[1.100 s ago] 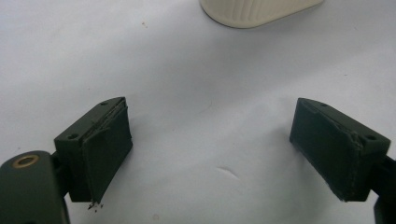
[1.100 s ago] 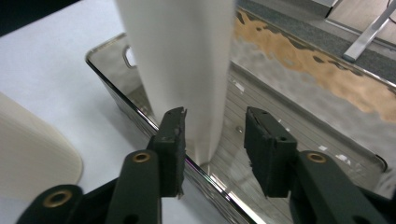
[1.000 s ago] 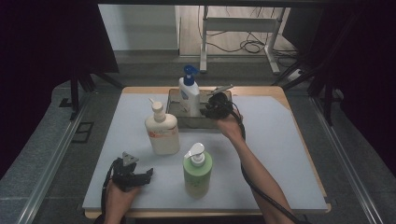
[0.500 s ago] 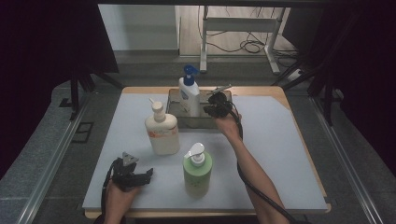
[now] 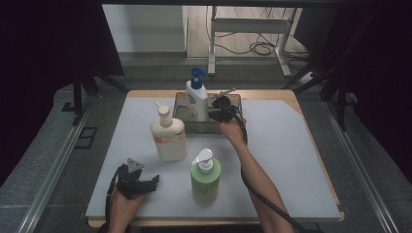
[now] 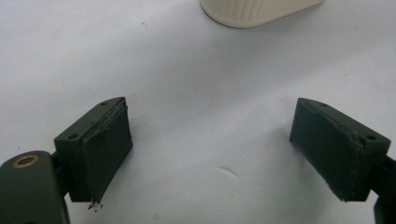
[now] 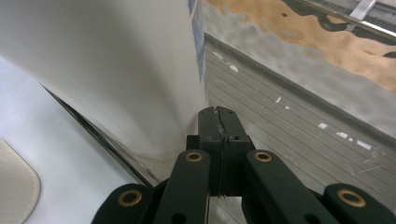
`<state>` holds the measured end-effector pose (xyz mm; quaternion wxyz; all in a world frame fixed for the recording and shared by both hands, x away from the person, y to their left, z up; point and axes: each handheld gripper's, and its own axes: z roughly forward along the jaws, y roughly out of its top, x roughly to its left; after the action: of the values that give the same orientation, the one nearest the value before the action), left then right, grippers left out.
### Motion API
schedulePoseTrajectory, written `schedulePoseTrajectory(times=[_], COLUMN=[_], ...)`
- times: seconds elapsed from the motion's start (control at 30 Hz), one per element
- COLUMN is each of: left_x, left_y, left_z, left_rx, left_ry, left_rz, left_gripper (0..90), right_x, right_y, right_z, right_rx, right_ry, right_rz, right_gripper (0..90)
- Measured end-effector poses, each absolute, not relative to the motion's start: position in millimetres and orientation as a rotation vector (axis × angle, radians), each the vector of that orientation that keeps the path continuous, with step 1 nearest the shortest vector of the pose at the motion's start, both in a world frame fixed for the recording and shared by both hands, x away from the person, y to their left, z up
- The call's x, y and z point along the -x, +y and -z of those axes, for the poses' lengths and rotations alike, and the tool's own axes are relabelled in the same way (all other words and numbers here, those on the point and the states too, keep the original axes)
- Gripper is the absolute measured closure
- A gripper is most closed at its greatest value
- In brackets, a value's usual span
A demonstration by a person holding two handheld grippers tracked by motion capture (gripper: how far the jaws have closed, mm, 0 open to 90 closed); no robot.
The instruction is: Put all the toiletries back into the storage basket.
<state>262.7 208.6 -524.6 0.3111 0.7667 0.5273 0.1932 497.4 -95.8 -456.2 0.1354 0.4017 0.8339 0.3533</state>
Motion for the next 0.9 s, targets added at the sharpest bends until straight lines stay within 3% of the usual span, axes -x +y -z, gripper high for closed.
schedulePoseTrajectory(times=[0.9], left_x=[-262.7], left_y=[208.6], left_z=[524.6], left_rx=[-2.024], left_ry=[1.392], left_rz=[-0.509], left_gripper=[12.0], right_x=[-503.2], right_y=[-81.2], right_z=[458.9], right_rx=[-1.174], right_ry=[2.453], right_rz=[-1.030], right_gripper=[89.3])
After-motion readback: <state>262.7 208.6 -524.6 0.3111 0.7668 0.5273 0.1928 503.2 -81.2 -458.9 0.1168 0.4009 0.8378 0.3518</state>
